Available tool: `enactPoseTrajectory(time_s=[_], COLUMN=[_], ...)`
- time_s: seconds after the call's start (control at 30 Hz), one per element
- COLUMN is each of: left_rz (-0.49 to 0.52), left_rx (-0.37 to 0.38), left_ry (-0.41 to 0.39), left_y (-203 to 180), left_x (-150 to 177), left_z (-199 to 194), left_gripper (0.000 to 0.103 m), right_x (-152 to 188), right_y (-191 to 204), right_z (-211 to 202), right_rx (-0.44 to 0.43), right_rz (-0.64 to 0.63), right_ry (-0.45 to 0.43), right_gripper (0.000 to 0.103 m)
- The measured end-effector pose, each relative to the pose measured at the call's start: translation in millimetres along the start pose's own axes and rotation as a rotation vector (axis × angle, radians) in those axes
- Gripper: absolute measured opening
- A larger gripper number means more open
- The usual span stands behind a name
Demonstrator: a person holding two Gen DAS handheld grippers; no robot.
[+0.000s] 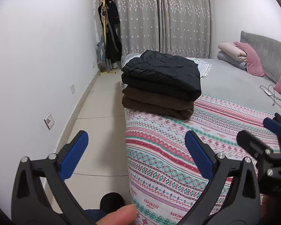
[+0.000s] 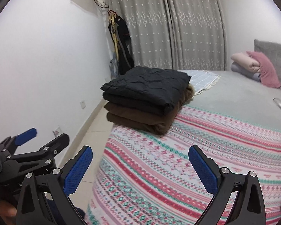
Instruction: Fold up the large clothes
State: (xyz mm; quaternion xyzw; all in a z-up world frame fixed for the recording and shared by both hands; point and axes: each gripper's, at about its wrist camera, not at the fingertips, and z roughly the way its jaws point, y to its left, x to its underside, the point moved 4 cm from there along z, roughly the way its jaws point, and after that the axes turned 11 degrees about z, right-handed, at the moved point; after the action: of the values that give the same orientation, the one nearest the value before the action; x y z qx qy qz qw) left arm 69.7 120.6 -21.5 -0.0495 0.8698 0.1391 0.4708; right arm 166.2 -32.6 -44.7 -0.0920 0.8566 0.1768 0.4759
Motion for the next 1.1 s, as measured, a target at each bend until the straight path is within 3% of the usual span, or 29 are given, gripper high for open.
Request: enactPoseTrajectory(time_s=[0.43,1.1], left_rz=[0.010,0.005], left_rx=[0.035,0.027], left_ry=[0.002,-0.011], left_y=[-14,-14], left_x=[5,11], left_z=[5,5], left_gripper=[0.102,0.102], right_x=[1,3], right_y=[-10,-12], right_z=[1,2], right_rx=[0.042,0.059], right_rz=[0.005,0.008], right_ry=[-0.006,-0.012], right_gripper=[0.103,0.103])
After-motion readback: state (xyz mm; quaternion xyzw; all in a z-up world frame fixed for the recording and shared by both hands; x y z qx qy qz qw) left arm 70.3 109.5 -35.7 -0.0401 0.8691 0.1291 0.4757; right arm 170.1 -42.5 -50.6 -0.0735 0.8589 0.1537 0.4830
